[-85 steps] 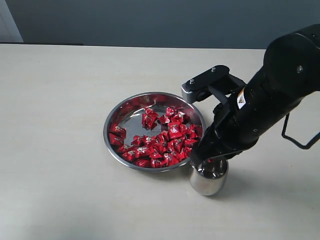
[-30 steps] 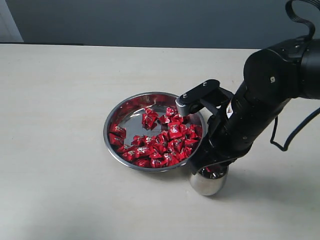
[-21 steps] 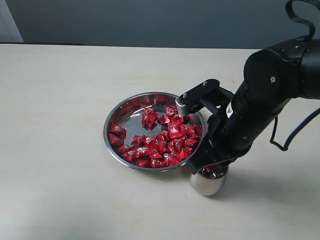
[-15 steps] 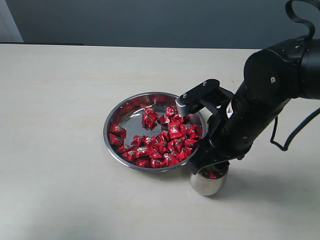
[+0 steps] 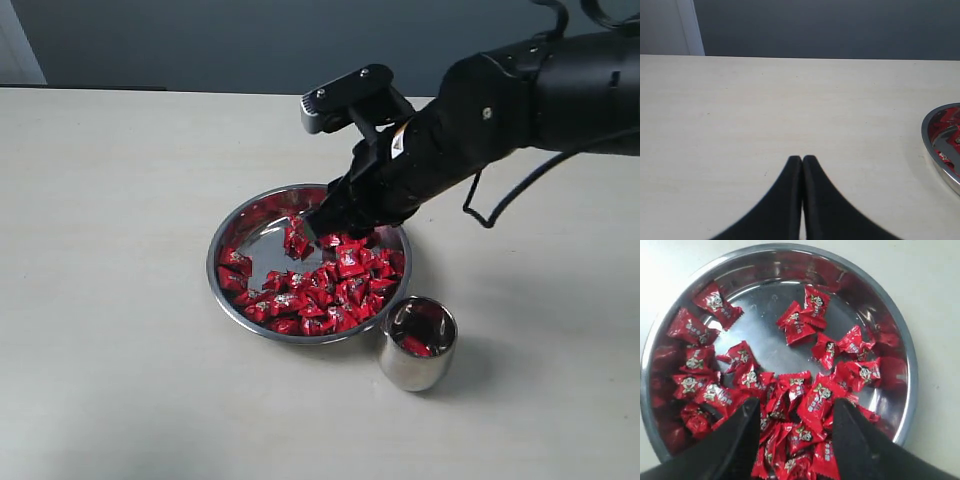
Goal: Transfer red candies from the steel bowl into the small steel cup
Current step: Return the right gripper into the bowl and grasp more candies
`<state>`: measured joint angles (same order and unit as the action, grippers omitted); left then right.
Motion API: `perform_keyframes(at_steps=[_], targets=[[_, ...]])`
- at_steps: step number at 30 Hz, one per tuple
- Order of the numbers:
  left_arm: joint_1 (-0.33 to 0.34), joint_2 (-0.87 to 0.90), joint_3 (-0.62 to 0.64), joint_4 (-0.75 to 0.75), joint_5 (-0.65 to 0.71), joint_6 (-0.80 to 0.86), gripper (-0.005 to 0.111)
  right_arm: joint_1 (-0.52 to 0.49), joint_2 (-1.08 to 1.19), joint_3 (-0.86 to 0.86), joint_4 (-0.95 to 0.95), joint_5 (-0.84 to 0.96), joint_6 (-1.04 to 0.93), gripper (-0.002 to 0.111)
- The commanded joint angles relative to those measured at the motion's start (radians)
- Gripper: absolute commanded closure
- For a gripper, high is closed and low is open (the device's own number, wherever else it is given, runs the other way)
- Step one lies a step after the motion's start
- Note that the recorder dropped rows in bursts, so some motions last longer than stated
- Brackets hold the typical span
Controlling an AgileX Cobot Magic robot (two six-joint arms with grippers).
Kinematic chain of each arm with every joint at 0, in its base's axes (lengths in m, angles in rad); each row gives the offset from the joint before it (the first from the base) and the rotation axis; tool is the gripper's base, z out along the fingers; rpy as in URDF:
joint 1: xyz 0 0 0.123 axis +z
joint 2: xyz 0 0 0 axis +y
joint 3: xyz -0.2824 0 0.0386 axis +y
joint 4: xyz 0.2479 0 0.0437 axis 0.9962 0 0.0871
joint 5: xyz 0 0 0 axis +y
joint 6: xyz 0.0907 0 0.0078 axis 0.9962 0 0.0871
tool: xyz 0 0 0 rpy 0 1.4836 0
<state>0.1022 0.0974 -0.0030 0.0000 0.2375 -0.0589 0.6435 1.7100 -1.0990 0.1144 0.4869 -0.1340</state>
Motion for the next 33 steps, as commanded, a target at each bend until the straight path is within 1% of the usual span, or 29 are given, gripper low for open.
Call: perform_keyframes(at_steps=[1, 8, 17, 33], targets=[[-0.005, -0.005, 0.003, 0.0, -0.004, -0.002, 0.106, -0.004, 0.082, -0.051, -0.001, -0.056, -0.007, 0.063], [-0.005, -0.005, 0.003, 0.0, -0.004, -0.002, 0.106, -0.004, 0.229, -0.165, 0.002, -0.086, -0.007, 0.063], [-0.005, -0.005, 0.003, 0.0, -0.004, -0.002, 0.106, -0.004, 0.384, -0.308, 0.004, -0.041, -0.007, 0.063], [-0.005, -0.005, 0.003, 0.0, -0.004, -0.002, 0.106, -0.004, 0.467, -0.332, 0.025, -0.042, -0.011, 0.064]])
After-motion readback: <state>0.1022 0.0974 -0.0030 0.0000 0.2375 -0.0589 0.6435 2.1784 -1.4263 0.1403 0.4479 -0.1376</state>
